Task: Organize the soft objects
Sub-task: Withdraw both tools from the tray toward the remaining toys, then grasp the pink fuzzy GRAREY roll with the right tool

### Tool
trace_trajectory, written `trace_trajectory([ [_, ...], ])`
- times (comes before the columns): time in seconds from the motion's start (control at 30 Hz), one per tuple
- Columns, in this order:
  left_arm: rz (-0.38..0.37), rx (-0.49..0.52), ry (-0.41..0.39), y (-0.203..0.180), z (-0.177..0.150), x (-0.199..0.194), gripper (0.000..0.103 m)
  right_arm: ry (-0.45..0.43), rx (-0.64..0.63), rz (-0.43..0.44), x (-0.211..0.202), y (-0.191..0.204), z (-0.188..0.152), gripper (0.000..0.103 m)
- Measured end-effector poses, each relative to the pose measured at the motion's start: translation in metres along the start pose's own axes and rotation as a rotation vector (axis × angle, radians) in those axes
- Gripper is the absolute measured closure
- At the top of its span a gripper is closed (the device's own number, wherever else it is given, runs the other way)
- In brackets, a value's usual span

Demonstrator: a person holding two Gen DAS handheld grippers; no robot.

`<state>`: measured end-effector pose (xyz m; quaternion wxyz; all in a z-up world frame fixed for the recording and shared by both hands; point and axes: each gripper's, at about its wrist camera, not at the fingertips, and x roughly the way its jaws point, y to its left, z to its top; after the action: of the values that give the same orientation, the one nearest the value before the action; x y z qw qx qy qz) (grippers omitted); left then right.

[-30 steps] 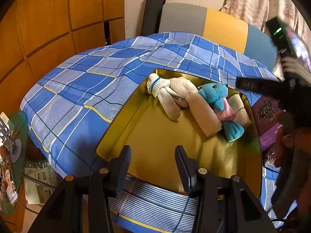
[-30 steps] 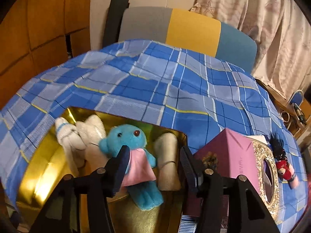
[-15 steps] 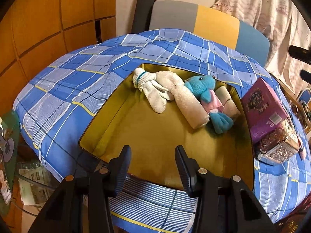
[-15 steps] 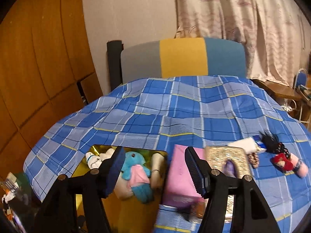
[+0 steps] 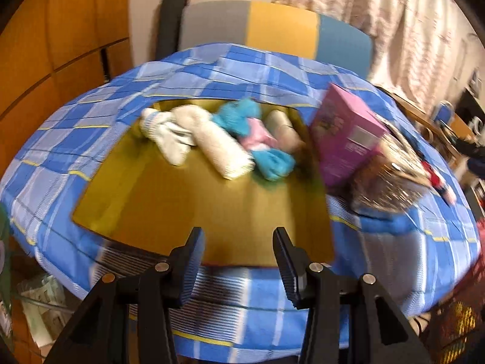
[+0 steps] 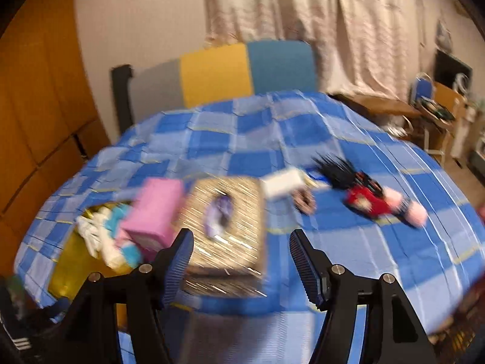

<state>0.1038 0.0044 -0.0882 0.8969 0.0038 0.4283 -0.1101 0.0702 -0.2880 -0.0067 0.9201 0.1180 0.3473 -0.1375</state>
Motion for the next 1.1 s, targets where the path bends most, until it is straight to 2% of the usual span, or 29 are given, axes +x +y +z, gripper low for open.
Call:
trace_trajectory([
  [0.17, -0.066, 0.077, 0.024, -0.035, -0.014, 0.0, 0.056, 0.121, 0.018, -0.044, 0.021, -0.05, -0.03, 0.036],
  [0.37, -0.16, 0.182, 0.034, -0.081, -0.024, -0.002, 0.056, 0.18, 0.03, -0.065, 0.042, -0.094, -0.054, 0.036],
  [0.53, -0.217, 0.252, 0.051, -0.115, -0.029, -0.001, 0.056, 0.222, 0.027, -0.101, 0.058, -0.129, -0.056, 0.036],
  [0.7, -0.253, 0.316, 0.07, -0.146, -0.033, 0.003, 0.056, 0.173, -0.037, -0.164, 0.066, -0.169, -0.03, 0.034],
  [0.9, -0.313, 0.332, 0.114, -0.176, -0.03, 0.009, 0.056, 0.1, -0.102, -0.243, 0.087, -0.232, 0.03, 0.025],
  [1.0, -0.337, 0.333, 0.126, -0.191, -0.026, 0.01, 0.056, 0.142, -0.109, -0.241, 0.111, -0.26, 0.054, 0.024],
  [1.1, -0.342, 0.353, 0.121, -0.207, -0.021, 0.011, 0.056, 0.225, -0.07, -0.221, 0.139, -0.284, 0.065, 0.024],
])
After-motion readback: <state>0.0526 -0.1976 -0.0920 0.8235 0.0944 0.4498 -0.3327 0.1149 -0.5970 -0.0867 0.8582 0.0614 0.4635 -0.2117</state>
